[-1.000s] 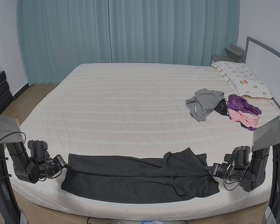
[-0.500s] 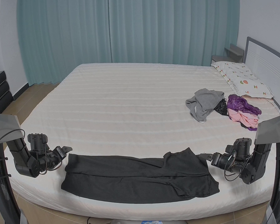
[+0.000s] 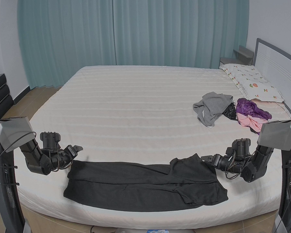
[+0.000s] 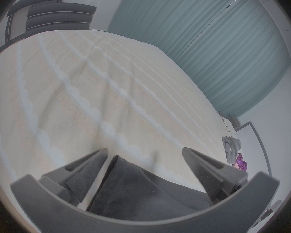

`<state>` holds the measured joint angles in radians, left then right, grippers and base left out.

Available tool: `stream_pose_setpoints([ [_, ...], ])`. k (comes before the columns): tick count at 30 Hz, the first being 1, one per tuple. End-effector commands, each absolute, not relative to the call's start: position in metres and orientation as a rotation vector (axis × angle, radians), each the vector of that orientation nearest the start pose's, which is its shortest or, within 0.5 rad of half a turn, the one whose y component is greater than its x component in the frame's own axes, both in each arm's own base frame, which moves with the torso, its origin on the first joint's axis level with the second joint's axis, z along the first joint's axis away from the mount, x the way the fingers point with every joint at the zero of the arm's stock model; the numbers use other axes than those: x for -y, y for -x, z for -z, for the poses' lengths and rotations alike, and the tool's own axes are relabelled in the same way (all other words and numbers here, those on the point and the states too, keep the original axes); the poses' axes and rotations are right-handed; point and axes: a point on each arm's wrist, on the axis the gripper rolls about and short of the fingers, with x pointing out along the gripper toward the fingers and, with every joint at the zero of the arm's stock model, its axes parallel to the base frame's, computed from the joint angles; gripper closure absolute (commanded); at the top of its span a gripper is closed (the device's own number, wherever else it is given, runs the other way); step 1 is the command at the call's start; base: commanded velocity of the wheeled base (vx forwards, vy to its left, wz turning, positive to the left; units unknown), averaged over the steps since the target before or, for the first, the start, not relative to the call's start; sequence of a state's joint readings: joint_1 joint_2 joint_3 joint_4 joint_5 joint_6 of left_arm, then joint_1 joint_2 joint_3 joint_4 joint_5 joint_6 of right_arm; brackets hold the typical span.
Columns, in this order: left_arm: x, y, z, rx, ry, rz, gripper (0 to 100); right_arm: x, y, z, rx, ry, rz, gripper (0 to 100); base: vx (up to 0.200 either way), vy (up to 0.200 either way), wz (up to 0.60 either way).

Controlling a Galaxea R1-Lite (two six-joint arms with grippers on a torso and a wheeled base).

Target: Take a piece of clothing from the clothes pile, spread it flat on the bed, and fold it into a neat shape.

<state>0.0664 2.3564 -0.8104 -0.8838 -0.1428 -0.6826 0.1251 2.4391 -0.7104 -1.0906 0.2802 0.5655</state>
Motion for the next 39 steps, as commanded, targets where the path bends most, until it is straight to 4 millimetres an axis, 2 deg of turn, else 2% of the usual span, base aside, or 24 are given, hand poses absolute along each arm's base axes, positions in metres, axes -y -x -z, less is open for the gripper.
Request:
stream_pose_setpoints([
  [1,-0.018,-0.374,0.035,-0.685,0.713,-0.161,100,-0.053,-0.363,0.055,-0.727,-0.587,-0.205,0,0.000,0.000,0.00],
  [19,-0.026,-0.372,0.037,-0.662,0.732,-0.236,100,-0.050,-0.365,0.056,-0.737,-0.615,-0.185,0,0.000,0.000,0.00],
  [20,-0.026,-0.372,0.037,-0.662,0.733,-0.237,100,-0.051,-0.365,0.057,-0.738,-0.614,-0.184,100,0.000,0.000,0.00],
  [27,-0.026,-0.371,0.037,-0.663,0.736,-0.238,100,-0.049,-0.367,0.056,-0.733,-0.614,-0.159,100,0.000,0.000,0.00],
  [33,-0.026,-0.373,0.035,-0.653,0.764,-0.247,100,-0.034,-0.370,0.052,-0.697,-0.627,-0.120,100,0.000,0.000,0.00],
  [39,-0.026,-0.372,0.034,-0.653,0.770,-0.248,100,-0.035,-0.371,0.052,-0.697,-0.627,-0.123,100,0.000,0.000,0.00],
])
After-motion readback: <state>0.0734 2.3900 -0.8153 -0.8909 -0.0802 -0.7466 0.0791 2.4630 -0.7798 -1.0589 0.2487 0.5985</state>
